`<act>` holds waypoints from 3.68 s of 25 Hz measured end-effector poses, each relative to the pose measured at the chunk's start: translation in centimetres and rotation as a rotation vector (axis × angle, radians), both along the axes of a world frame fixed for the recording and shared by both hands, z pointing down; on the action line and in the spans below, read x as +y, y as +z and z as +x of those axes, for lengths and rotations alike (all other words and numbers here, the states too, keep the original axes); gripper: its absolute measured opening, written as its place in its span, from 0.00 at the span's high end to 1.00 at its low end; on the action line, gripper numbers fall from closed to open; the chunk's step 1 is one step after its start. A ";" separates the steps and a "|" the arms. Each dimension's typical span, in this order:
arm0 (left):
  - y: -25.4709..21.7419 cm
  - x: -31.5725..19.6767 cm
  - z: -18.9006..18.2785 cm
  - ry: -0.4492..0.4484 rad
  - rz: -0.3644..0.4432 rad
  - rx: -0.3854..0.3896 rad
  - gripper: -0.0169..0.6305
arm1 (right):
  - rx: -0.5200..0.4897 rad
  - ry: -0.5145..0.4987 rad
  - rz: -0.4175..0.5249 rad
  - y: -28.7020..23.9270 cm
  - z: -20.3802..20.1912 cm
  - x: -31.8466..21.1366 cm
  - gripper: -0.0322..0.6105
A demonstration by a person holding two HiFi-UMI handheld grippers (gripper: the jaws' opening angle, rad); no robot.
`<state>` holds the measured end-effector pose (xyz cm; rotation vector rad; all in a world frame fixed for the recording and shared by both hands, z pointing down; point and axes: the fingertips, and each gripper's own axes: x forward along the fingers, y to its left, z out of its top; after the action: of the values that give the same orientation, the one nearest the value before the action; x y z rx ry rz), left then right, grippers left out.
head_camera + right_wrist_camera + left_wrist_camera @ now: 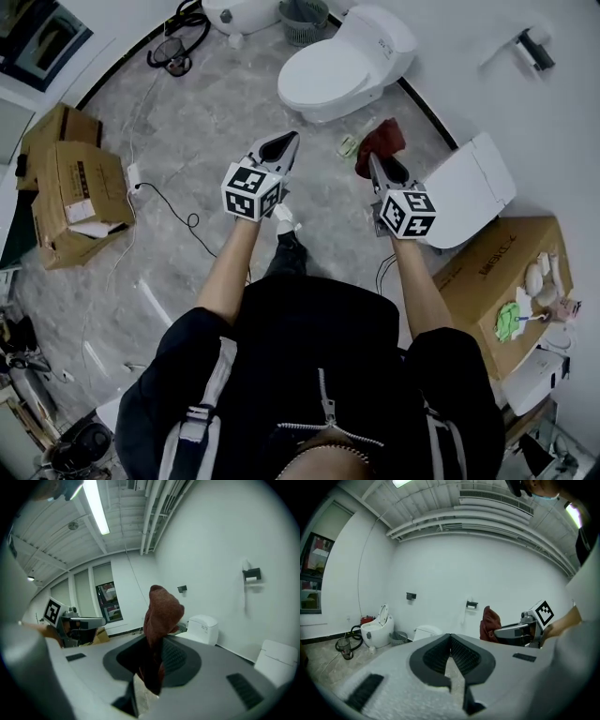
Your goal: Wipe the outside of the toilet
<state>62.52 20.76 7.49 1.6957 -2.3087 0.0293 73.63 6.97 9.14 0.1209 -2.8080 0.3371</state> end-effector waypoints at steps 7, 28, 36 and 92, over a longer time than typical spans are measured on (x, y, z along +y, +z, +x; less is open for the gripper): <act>2.2 -2.3 -8.7 0.099 -0.038 0.033 0.98 | 0.053 0.083 -0.013 1.9 -8.4 -1.9 0.81; 10.2 -25.3 -19.8 0.331 -0.090 0.067 0.98 | 0.145 0.254 -0.120 13.2 -20.9 -19.7 0.81; 17.9 -33.1 -22.8 0.374 -0.149 0.137 0.98 | 0.238 0.266 -0.176 21.2 -25.2 -26.2 0.81; 45.6 -30.3 -31.2 0.332 -0.200 0.239 0.98 | 0.538 0.375 -0.459 64.4 -38.0 -33.6 0.82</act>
<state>31.33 -9.54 53.14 1.8454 -1.7742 0.1124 35.66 -26.61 73.59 0.5440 -2.1070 0.8768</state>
